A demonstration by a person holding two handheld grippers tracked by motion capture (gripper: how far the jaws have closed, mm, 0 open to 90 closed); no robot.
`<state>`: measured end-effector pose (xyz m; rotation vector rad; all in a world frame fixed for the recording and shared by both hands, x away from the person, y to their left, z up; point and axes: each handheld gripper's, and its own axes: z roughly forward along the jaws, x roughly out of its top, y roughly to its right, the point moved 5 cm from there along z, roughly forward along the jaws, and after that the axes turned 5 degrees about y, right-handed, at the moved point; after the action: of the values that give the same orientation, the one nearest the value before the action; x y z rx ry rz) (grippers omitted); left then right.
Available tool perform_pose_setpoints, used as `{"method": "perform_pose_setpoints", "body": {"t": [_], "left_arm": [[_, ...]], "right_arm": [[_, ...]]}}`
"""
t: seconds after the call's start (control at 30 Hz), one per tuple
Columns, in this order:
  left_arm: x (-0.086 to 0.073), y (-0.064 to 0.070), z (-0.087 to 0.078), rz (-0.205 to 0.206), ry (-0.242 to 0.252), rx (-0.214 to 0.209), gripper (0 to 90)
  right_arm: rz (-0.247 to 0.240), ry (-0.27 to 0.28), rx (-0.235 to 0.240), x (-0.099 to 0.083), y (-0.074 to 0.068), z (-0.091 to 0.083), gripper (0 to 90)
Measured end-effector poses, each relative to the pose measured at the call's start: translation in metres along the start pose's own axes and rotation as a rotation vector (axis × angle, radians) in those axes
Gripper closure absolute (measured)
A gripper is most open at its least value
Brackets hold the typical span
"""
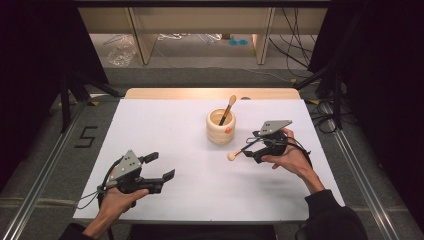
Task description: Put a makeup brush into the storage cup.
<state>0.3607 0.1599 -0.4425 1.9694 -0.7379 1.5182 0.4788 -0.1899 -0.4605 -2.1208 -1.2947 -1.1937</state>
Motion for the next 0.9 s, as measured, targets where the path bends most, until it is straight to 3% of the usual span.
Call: {"method": "perform_pose_setpoints", "body": {"t": [0.27,0.37,0.9], "left_arm": [[0.000,0.000,0.000,0.012,0.000,-0.004,18.0],[0.000,0.000,0.000,-0.002,0.003,0.000,18.0],[0.000,-0.001,0.001,0.007,0.000,-0.004,18.0]], "right_arm": [[0.005,-0.045,0.012,-0.003,0.010,0.010,19.3],[0.007,-0.058,0.021,-0.005,0.014,0.013,19.3],[0.008,-0.123,0.037,-0.017,0.020,0.027,20.4]]}}
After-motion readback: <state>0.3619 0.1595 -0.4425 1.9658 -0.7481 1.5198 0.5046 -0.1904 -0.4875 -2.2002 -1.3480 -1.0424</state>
